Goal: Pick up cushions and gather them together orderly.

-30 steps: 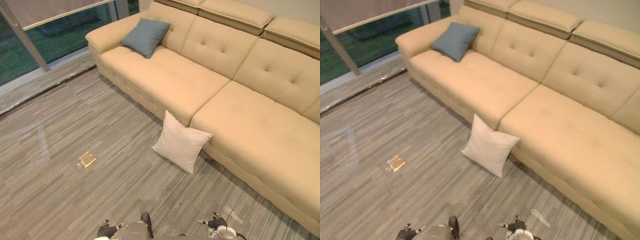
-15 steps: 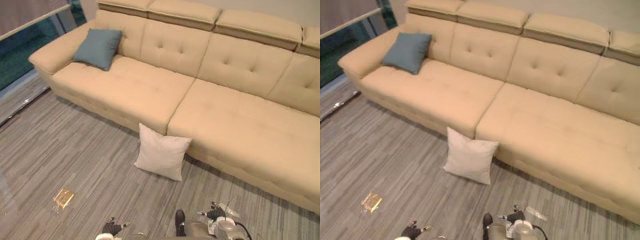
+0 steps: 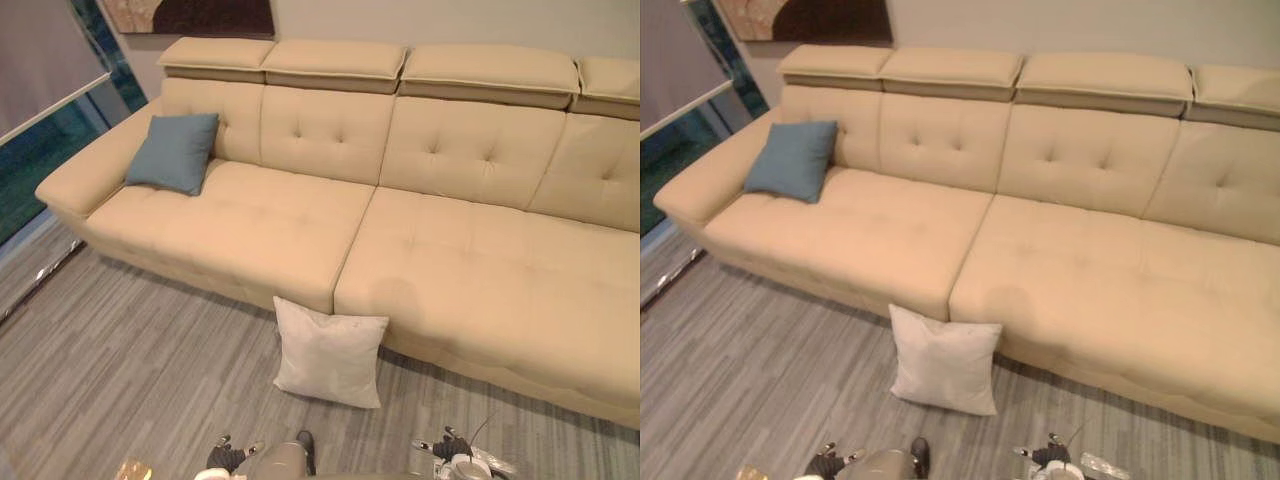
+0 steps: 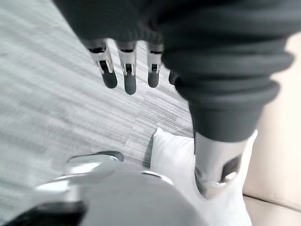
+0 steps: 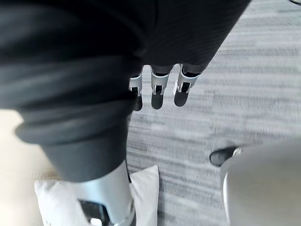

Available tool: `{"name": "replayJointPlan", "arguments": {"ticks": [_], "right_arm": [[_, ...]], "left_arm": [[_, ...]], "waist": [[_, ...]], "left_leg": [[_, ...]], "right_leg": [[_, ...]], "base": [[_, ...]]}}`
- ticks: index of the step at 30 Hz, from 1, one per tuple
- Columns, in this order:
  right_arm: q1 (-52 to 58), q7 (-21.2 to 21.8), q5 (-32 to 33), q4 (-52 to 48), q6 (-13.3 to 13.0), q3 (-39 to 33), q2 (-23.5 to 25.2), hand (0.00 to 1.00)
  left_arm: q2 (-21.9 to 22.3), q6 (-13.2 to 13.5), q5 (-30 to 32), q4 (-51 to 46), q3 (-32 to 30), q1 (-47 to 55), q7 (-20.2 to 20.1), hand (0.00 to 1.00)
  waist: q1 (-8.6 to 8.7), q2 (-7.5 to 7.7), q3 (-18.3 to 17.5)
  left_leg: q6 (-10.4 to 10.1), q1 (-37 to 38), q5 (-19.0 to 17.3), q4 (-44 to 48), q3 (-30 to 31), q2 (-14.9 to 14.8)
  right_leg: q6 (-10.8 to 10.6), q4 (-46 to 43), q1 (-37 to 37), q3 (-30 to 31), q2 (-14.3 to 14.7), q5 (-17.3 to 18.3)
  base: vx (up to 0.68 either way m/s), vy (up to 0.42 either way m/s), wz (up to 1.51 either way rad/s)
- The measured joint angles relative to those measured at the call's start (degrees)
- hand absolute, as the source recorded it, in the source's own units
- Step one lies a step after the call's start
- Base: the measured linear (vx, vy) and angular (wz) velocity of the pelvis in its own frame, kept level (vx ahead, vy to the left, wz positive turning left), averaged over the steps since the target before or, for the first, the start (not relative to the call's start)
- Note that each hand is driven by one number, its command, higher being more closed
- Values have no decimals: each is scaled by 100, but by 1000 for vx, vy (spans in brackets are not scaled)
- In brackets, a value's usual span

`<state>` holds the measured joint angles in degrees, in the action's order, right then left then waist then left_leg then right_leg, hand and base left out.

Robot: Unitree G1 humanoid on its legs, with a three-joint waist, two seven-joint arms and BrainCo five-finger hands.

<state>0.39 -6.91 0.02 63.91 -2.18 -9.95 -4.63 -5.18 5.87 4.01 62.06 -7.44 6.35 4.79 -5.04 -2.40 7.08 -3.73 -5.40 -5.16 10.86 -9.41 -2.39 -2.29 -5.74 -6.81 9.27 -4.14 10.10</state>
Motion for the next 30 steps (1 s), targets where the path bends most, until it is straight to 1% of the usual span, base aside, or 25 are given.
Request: {"name": "replayJointPlan", "arguments": {"ticks": [1, 2, 3, 4, 7, 8, 10, 11, 12, 13, 14, 15, 16, 17, 18, 20, 21, 22, 23, 24, 25, 26, 27, 28, 30], "right_arm": [[-31, 0, 0, 13, 7, 1, 31, 0], [-78, 0, -2, 59, 16, -1, 53, 0], [-97, 0, -2, 61, 19, -2, 61, 0], [-107, 2, -4, 56, 13, -8, 90, 0], [-114, 5, -9, 57, 13, -9, 133, 0], [-123, 5, -12, 57, 14, -9, 130, 0], [-141, 5, -15, 62, 20, -11, 102, 0], [-151, 6, -21, 70, 47, -11, 77, 0], [-175, 6, -18, 52, 54, -15, 67, 0], [-178, 2, -19, 56, 55, -14, 53, 0], [-159, -2, -19, 56, 53, -9, 27, 0], [-174, -3, -18, 57, 53, 17, 36, 0], [-182, -5, -17, 57, 52, 39, 46, 0], [-179, -11, -16, 59, 51, 120, 59, 0], [-154, -38, -8, 60, 51, 116, -1, 0], [-156, -117, 1, 64, 55, 94, -87, 0], [-167, -133, 4, 62, 55, 51, -119, 0], [-223, -186, 13, 56, 55, -70, -109, 0], [-268, -227, 33, 12, 55, -113, -92, 0], [-320, -255, 80, -49, 47, -112, -67, 0], [-426, -314, 258, -200, 46, -120, -15, 0], [-467, -323, 285, -281, 44, -119, 12, 0], [-1066, -538, 796, -1046, -181, -358, 96, 0], [-1185, -561, 921, -1165, -239, -487, 122, 0], [-1273, -563, 971, -1264, -258, -564, 158, 0]], "left_arm": [[-39, 1, 0, 2, 13, -19, -3, 0], [-93, -4, 0, 52, 34, -66, -5, 0], [-110, -9, 5, 92, 64, -81, -7, 0], [-159, -5, 55, 164, 194, -98, -22, 0], [-205, -7, 263, 183, 305, -106, -55, 0], [-205, -7, 275, 183, 310, -110, -57, 0], [-205, -10, 324, 203, 407, -115, -62, 0], [-195, -15, 331, 208, 427, -115, -68, 0], [-194, -23, 329, 209, 455, -114, -70, 0], [-193, -24, 328, 210, 457, -114, -70, 0], [-186, -25, 323, 200, 459, -108, -67, 0], [-193, -24, 316, 198, 456, -112, -67, 0], [-215, -24, 312, 194, 451, -121, -65, 0], [-329, -18, 289, 144, 452, -141, -56, 0], [-383, -23, 247, 159, 438, -169, -46, 0], [-329, -11, 200, 157, 385, -238, -14, 0], [-297, -8, 171, 146, 330, -255, -1, 0], [-251, -11, 84, 111, 209, -318, 17, 0], [-222, -10, 26, 28, 131, -334, 50, 0], [-184, -10, 2, -83, 27, -373, 80, 0], [-153, -3, -140, -273, -71, -486, 169, 0], [-158, 0, -193, -334, -84, -549, 191, 0], [-167, 23, -714, -824, -531, -1362, 430, 0], [-132, 23, -852, -860, -656, -1513, 499, 0], [-27, 23, -992, -936, -927, -1641, 525, 0]], "waist": [[0, 78, 25], [-53, 130, 39], [-59, 135, 36], [-63, 159, 15], [-67, 201, -40], [-67, 195, -40], [-64, 122, -54], [-62, 44, -26], [-58, 16, 8], [-54, 13, 15], [-39, -15, 37], [-36, 20, 24], [-34, 74, 9], [-8, 290, -1], [-4, 347, 7], [41, 313, 36], [40, 322, 61], [38, 308, 68], [36, 309, 72], [28, 308, 103], [-24, 272, 224], [-56, 250, 281], [-182, 515, 703], [-209, 552, 787], [-287, 510, 950]], "left_leg": [[106, 13, -6, 61, -142, 26], [238, 42, -89, 117, -284, 47], [269, 66, -108, 123, -307, 51], [299, 259, -127, 27, -416, 71], [387, 513, -184, -174, -588, 150], [387, 550, -184, -224, -607, 159], [389, 607, -184, -362, -661, 146], [389, 707, -184, -450, -753, 101], [391, 849, -183, -485, -775, 80], [391, 894, -184, -489, -773, 77], [449, 1073, -220, -565, -727, 28], [454, 1177, -230, -692, -728, 67], [452, 1170, -229, -694, -714, 90], [415, 1132, -230, -685, -642, 233], [377, 1118, -225, -684, -483, 299], [334, 1019, -182, -665, -285, 298], [326, 924, -164, -639, -214, 290], [314, 719, -184, -479, -116, 269], [275, 463, -290, -195, -38, 205], [259, 139, -438, 221, 48, 107], [224, -419, -744, 1024, 169, -110], [213, -603, -839, 1318, 234, -198], [221, -2567, -1357, 3381, 630, -467], [220, -2883, -1513, 3720, 649, -485], [221, -3106, -1603, 4044, 631, -488]], "right_leg": [[-13, 71, -29, 39, -68, -37], [-106, 107, -35, 94, -123, -101], [-139, 103, -20, 108, -130, -142], [-288, 80, -32, 134, -161, -250], [-310, -21, -6, 203, -237, -264], [-312, -54, 22, 218, -241, -264], [-324, -375, 269, 243, -189, -257], [-340, -771, 463, 238, -103, -247], [-397, -1273, 658, 176, -52, -210], [-410, -1425, 701, 140, -42, -201], [-435, -1871, 863, -49, -37, -46], [-416, -1876, 977, -323, -60, 158], [-420, -1809, 1018, -382, -72, 184], [-361, -1297, 1076, -488, -110, 42], [-197, -1102, 956, -615, -176, 180], [-163, -1000, 935, -804, -195, 196], [-162, -992, 979, -882, -198, 197], [-156, -996, 1054, -986, -195, 193], [-135, -1019, 1105, -1083, -178, 169], [-113, -1113, 1165, -1208, -147, 150], [-107, -1427, 1381, -1339, -26, 143], [-106, -1602, 1481, -1391, 29, 147], [-14, -3810, 3264, -1669, 68, 730], [17, -4166, 3554, -1678, 27, 936], [113, -4319, 3687, -1673, 3, 1227]], "base": [[255, 209, -51], [183, 146, -46], [189, 157, -54], [126, 111, -39], [126, 92, -52], [98, 67, -52], [62, 48, -43], [34, 23, -46], [23, 15, -43], [19, -14, -29], [15, -17, -19], [14, -21, -14], [-2, -32, 2], [4, -82, 18], [16, -111, 37], [-5, -81, 45], [-44, -67, 43], [-34, -73, 48], [-14, -76, 50], [6, -72, 60], [-17, -61, 51], [-323, -109, 129], [-418, -95, 109], [-475, -94, 93], [-239, -15, -6]]}}
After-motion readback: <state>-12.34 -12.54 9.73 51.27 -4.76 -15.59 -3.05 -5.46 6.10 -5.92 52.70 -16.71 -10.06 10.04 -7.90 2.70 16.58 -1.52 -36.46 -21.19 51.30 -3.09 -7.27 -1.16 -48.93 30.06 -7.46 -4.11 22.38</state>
